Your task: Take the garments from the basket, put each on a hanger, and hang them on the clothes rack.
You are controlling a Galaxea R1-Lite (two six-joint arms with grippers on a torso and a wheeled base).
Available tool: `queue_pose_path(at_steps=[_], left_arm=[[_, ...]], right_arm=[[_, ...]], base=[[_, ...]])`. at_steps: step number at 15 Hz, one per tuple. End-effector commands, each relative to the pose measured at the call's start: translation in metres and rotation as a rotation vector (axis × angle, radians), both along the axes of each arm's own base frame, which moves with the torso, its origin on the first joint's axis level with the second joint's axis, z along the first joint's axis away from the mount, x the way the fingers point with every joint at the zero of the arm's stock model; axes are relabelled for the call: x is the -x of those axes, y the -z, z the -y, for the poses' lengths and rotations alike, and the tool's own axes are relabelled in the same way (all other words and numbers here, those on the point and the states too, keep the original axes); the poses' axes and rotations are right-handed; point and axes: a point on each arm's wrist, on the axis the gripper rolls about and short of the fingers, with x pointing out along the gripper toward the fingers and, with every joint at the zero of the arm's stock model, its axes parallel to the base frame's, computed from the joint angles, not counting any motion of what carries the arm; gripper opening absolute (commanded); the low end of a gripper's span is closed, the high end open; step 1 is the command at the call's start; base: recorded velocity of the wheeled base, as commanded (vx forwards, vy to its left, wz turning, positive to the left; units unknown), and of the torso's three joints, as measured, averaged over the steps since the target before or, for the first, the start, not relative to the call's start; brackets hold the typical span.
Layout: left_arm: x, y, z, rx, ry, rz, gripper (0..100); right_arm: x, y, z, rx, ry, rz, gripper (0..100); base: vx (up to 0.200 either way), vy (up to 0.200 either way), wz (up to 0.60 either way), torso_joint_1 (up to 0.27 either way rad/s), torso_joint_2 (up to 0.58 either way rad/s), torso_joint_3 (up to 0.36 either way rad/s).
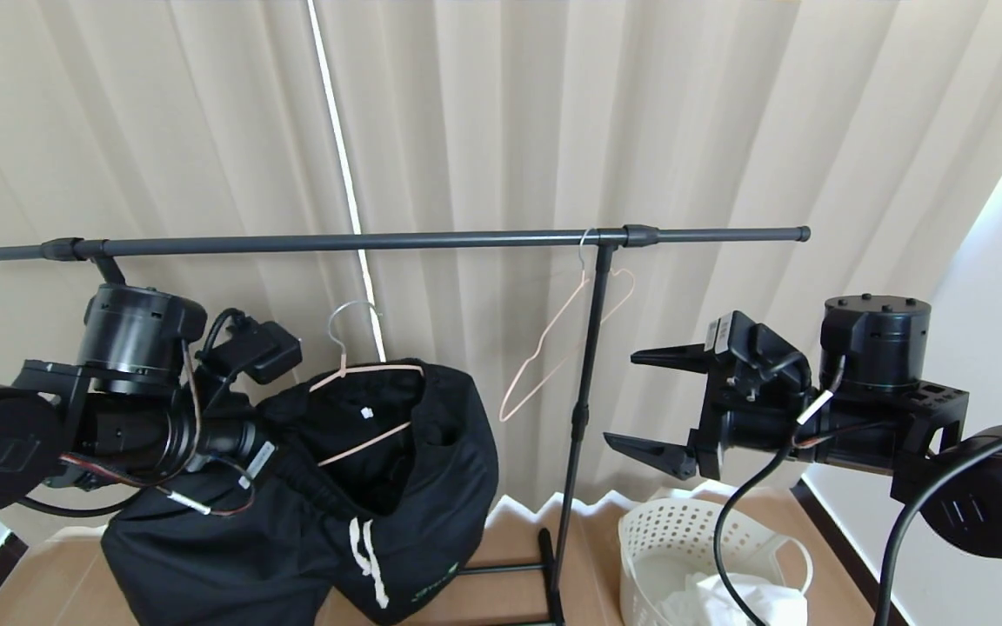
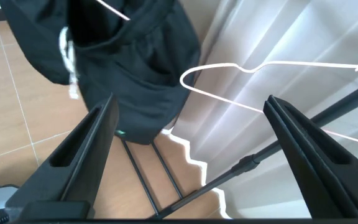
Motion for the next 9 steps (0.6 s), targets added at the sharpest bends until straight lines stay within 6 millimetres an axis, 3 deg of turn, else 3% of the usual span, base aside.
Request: queue_pose_path(at_steps=[1, 5, 6, 7, 9], left_arm=[[-0.025, 0.011, 0.011, 0.043, -0.073, -0.009, 0], [-0.073, 0.012, 0.026, 0.203, -0.189, 0.057, 0], [-0.073, 0.012, 0.026, 0.203, -0.189, 0.057, 0], [-0.093, 0.013, 0.031, 0.241, -0.210, 0.109, 0], [-0.109, 0.015, 0.035, 0.261, -0.242, 0.125, 0]], right_arm=[[0.000, 0.000, 0.000, 0.000, -0.001, 0.001, 100], [0.000, 0.000, 0.000, 0.001, -0.001, -0.001, 100], [0.000, 0.000, 0.000, 0.001, -0.001, -0.001, 100], [0.000, 0.001, 0.000, 0.002, 0.000, -0.003, 100], [0.000, 0.000, 0.000, 0.001, 0.000, -0.001, 100]], base=[[0.000, 0.000, 0.00, 0.000, 0.00, 0.000], [0.000, 0.000, 0.00, 0.000, 0.00, 0.000], [0.000, 0.000, 0.00, 0.000, 0.00, 0.000], [0.000, 0.000, 0.00, 0.000, 0.00, 0.000], [0.000, 0.000, 0.00, 0.000, 0.00, 0.000]])
